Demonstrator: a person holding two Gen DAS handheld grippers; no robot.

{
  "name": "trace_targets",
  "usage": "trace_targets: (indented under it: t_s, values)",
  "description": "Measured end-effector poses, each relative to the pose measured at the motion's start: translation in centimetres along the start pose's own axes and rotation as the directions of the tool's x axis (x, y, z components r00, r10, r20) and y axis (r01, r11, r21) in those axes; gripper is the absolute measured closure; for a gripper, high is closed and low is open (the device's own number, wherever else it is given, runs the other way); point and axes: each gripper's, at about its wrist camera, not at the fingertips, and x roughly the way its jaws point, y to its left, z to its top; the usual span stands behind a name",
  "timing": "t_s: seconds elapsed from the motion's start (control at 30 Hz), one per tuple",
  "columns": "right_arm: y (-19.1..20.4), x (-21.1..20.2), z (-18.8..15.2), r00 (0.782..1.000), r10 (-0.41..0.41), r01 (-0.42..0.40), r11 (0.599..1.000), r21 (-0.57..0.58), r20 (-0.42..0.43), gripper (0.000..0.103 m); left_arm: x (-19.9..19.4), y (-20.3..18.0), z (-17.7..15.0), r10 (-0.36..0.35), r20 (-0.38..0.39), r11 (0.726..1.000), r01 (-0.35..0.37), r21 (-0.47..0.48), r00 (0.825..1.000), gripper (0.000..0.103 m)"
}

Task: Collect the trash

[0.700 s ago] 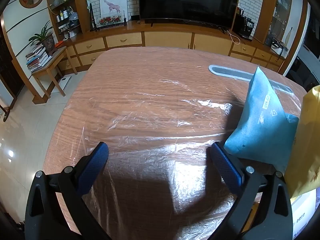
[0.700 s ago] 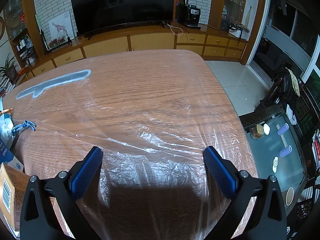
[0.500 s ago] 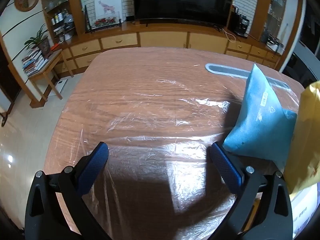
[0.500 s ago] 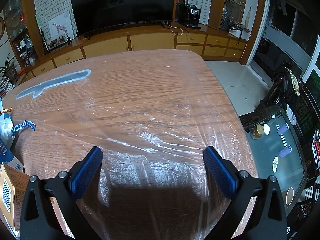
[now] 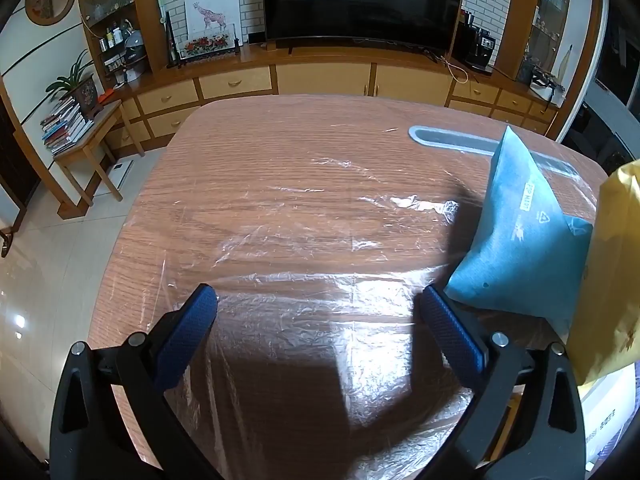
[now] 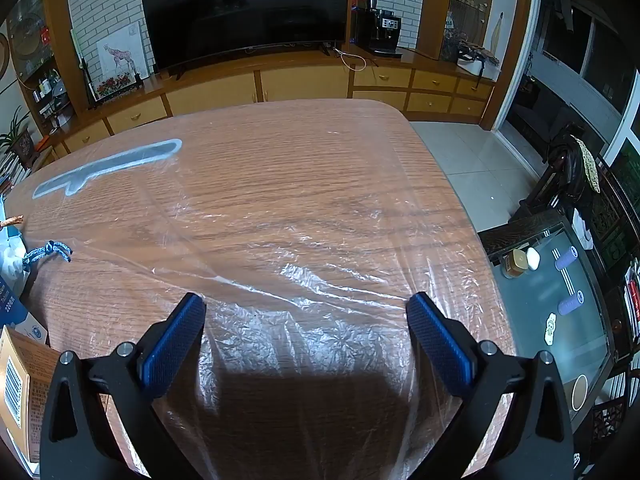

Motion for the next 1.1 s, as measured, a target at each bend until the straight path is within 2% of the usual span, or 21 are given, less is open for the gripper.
trace_targets:
  t_s: [1.1]
  values:
    - [-0.02, -0.06, 0.00, 1.000, 0.000, 0.000, 1.000, 0.000, 0.000, 0.004, -0.06, 0.14, -0.02, -0.001, 0.000, 1.000, 0.001, 0.001, 1.000, 0.001]
